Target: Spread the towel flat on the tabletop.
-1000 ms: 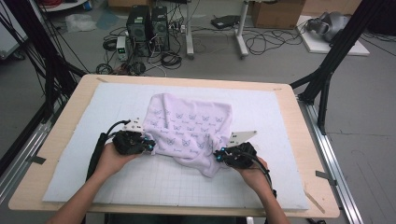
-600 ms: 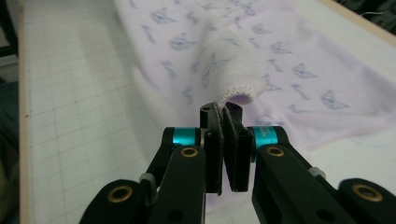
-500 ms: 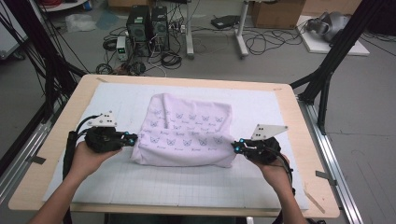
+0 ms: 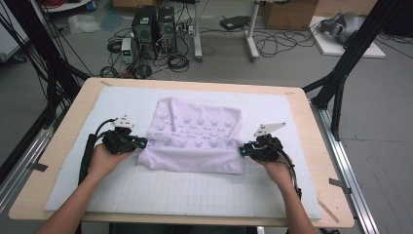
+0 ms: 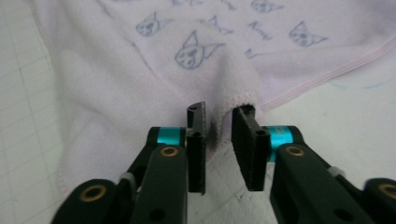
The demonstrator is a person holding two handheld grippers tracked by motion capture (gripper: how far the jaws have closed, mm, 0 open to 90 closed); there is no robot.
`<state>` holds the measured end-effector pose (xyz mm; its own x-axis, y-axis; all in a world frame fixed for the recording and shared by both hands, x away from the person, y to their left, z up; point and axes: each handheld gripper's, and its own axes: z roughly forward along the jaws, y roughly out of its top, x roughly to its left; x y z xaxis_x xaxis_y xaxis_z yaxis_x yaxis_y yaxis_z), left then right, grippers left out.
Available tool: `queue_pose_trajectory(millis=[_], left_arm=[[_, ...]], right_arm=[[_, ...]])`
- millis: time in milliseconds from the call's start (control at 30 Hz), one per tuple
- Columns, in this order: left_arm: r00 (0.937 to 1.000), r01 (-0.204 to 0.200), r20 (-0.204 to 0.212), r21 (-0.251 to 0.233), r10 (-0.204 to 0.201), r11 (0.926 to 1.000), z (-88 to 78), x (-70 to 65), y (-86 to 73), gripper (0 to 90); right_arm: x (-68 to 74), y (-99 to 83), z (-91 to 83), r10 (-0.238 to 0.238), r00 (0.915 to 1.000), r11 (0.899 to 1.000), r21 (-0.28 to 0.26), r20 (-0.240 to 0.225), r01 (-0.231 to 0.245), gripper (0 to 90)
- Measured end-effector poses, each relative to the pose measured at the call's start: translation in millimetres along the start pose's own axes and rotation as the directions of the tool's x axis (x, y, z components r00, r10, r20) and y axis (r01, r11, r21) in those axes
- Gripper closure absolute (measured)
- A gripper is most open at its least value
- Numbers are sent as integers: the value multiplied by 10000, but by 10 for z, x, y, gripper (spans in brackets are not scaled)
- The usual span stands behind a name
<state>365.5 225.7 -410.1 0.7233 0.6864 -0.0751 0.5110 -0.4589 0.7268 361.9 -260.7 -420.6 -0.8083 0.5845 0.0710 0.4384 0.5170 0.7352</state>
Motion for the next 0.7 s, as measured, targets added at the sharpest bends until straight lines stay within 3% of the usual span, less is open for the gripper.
queue_pose_trajectory(millis=[133,433,600,700], left_arm=[[9997,99,-238,-399,-108,9992,-173,30,-21,647],[9975,-669,-275,-953,646,9932,-482,-137,32,588],[9956,-903,143,-1171,926,9890,-513,-239,43,575],[9925,-972,622,-1174,1050,9883,-448,-287,20,571]], right_arm=[[31,7,-176,85,9999,9982,-600,57,-81,691],[214,5,-446,-319,9994,9933,-1105,144,333,638],[396,47,-401,-924,9954,9876,-1295,-236,886,604],[481,37,-293,-1089,9931,9859,-1322,-434,1023,566]])
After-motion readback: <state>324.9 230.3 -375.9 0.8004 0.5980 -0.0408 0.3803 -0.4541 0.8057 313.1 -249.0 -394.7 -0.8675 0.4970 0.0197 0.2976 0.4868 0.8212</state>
